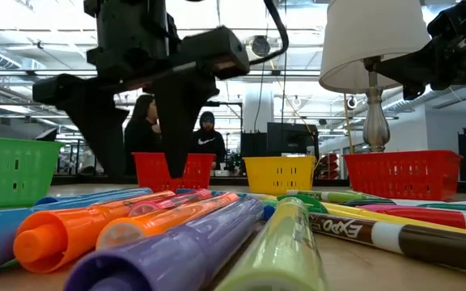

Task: Pick & Place Markers
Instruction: Put the left large blue highlighter pen into the green bin

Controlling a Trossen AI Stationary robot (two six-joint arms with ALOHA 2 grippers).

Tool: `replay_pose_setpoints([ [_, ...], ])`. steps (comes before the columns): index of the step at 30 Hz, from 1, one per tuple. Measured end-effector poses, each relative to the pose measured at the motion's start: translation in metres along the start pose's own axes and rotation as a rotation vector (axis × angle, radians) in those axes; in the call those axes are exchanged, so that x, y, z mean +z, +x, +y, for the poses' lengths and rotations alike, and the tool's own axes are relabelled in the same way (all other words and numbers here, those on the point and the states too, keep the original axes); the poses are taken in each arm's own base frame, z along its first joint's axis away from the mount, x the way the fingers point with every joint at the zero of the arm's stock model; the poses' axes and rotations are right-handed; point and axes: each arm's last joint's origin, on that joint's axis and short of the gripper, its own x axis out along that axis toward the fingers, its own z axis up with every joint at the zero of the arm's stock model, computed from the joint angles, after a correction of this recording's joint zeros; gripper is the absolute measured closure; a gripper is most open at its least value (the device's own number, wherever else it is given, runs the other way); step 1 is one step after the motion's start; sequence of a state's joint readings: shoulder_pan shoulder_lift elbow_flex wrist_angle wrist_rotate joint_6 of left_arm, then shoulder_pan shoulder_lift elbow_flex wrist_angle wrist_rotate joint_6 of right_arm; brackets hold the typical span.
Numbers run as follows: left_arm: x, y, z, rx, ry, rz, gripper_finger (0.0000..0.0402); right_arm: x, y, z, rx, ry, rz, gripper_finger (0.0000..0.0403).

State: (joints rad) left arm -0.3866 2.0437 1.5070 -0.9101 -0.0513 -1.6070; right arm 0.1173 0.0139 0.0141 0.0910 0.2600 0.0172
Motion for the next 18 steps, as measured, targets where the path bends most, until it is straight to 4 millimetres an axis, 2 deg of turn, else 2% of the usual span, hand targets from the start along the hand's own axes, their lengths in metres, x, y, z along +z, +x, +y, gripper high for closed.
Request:
replay_pose_setpoints([
  [8,0.000,0.000,0.000,0.004,-0.012,0.003,0.0103,0.000,0.000,0.000,0.000,0.006,0.002,0.0403],
  [18,-0.001,0.015,0.002,0.068,-0.031,0.008,0.0103,0.000,0.000,0.000,0.000,0.019,0.002,0.0403],
])
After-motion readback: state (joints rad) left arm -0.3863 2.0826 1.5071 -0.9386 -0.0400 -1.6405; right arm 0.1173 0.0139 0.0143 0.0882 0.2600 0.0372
